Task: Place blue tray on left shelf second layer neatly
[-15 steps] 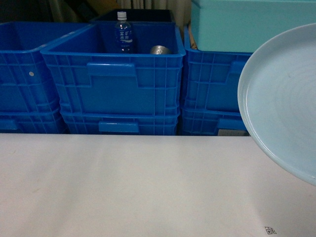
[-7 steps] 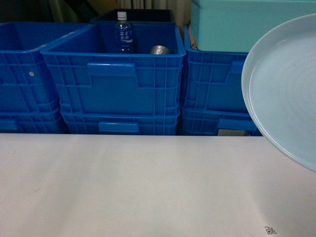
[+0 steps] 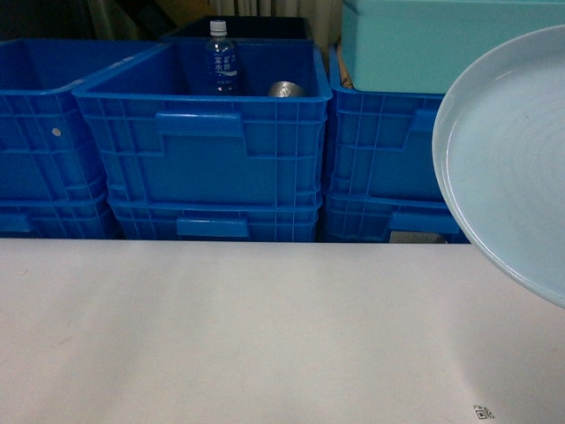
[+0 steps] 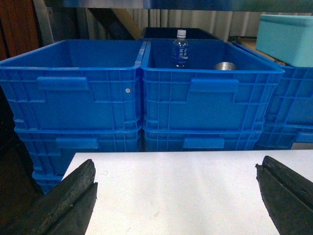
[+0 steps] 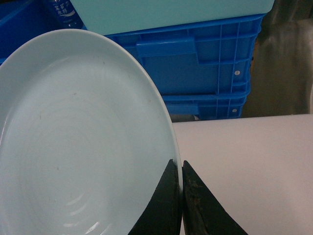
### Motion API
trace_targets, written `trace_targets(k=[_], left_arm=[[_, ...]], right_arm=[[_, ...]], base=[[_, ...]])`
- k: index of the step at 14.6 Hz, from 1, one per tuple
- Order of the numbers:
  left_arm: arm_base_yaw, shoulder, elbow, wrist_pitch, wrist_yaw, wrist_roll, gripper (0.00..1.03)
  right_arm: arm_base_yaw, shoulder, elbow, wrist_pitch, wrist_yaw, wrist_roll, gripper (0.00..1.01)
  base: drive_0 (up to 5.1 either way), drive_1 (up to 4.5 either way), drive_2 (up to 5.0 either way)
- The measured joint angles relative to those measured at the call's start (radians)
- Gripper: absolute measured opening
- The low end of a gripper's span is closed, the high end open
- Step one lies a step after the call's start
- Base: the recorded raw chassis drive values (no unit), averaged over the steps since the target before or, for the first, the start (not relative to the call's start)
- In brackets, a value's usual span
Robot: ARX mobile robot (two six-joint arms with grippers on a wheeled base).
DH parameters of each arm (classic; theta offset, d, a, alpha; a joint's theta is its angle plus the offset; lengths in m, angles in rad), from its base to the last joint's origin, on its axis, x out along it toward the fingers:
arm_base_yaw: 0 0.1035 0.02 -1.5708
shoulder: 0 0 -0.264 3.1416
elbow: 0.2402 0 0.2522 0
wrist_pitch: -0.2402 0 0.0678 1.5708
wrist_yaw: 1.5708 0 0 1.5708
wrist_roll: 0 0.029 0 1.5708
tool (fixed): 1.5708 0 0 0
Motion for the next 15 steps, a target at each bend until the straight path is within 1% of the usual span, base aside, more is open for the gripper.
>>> trace_targets(k=[4, 15], left_arm=[[0.0, 0.0, 0.0, 0.0, -0.001, 0.0, 0.98], [0.0, 0.0, 0.0, 0.0, 0.0, 0.0, 0.98]], right_arm=[[0.0, 0.002, 0.0, 0.0, 0.0, 0.0, 0.02], [0.0, 0.002, 0.0, 0.0, -0.001, 0.003, 0.02]], base=[[-1.5, -1.51, -1.5], [3.4, -4.05, -4.1]])
